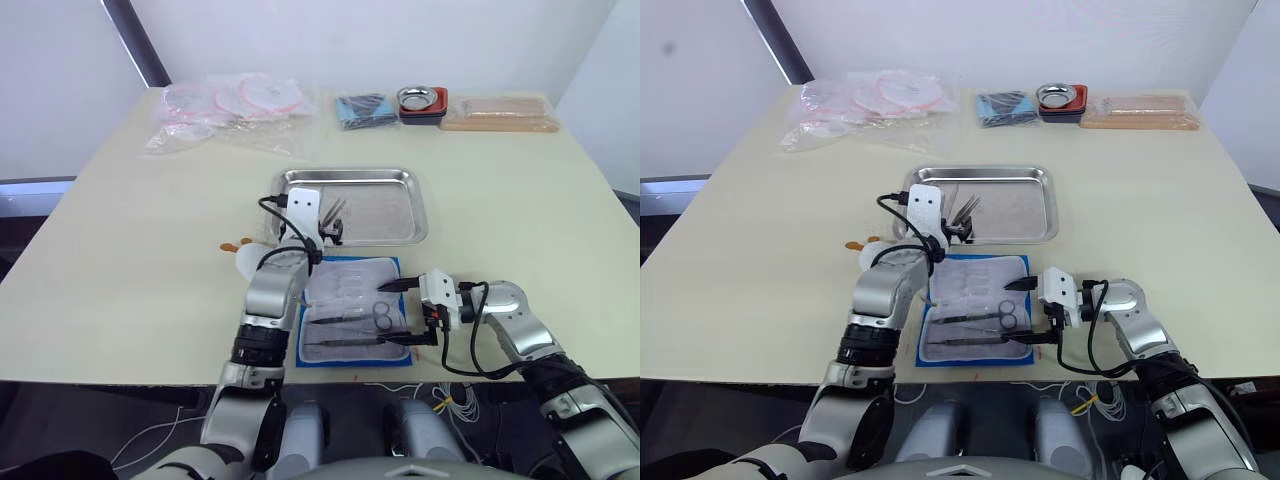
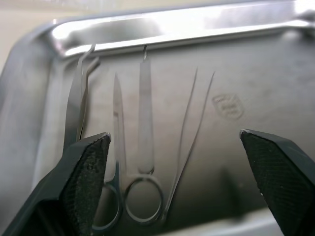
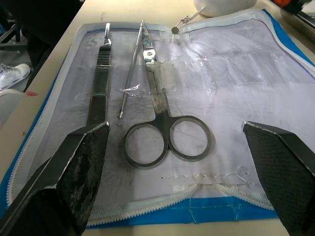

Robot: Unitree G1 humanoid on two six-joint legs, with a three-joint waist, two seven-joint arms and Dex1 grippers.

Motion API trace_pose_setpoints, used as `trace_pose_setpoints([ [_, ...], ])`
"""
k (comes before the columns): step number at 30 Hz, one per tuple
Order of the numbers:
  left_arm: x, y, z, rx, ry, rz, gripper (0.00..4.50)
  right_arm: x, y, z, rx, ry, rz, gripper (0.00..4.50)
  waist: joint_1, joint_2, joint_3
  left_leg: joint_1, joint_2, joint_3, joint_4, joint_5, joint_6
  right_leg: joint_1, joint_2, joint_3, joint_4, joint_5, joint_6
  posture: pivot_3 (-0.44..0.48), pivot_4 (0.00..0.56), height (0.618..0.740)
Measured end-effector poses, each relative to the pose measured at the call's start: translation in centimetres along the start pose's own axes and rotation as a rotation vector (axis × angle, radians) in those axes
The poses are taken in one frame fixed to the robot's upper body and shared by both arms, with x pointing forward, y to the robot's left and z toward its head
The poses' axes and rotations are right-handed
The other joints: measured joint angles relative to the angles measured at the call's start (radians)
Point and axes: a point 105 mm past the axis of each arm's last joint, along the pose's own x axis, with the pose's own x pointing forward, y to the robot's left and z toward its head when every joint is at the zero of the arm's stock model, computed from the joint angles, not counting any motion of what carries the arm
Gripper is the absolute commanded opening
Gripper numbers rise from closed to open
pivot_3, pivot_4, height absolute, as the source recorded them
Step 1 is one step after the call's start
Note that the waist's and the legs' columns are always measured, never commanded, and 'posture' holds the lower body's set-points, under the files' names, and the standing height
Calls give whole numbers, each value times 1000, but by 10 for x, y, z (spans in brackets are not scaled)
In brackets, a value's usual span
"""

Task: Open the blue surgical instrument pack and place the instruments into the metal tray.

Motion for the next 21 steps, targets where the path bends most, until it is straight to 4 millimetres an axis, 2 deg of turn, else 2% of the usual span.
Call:
trace_pose_setpoints([
  [6,-11,2,16,26,-93,-81,4488,0,0,0,0,-1,0,4500,-1,0,0,0,0,0,0,0,0,0,0,0,0,0,0,0,150,740],
  [10,-22,-1,21,43,-140,-202,4488,1,0,0,0,-1,1,4500,-2,0,0,0,0,0,-1,0,0,0,0,0,0,0,0,0,150,740],
  [15,-44,9,13,155,-156,-394,4488,0,0,0,-1,0,1,4500,0,0,0,1,0,0,-2,0,0,-1,-1,1,-1,0,0,0,150,740],
  [17,-46,7,13,159,-162,-424,4488,0,0,0,-1,0,1,4500,0,0,0,1,0,-1,-2,0,0,-1,-2,1,-1,0,0,0,150,740],
  [21,-70,2,12,199,-200,-623,4488,0,0,0,-2,-1,2,4500,-1,0,0,1,1,-1,-3,0,0,-1,-4,2,-1,0,-1,0,150,740],
])
